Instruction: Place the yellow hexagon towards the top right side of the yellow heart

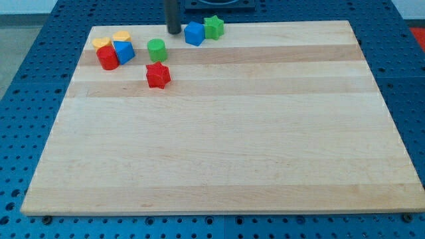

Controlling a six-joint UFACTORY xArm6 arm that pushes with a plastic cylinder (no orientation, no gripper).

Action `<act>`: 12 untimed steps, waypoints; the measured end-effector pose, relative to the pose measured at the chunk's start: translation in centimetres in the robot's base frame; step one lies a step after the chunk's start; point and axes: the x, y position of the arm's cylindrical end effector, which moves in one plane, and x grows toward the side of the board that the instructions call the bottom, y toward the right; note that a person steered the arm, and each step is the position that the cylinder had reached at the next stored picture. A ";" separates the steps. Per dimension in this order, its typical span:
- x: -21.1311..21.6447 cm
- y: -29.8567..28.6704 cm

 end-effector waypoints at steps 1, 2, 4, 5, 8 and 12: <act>2.7 -3.9; 3.5 -7.5; 2.7 -6.9; -0.5 -6.7; -0.3 -17.6; 4.1 -17.5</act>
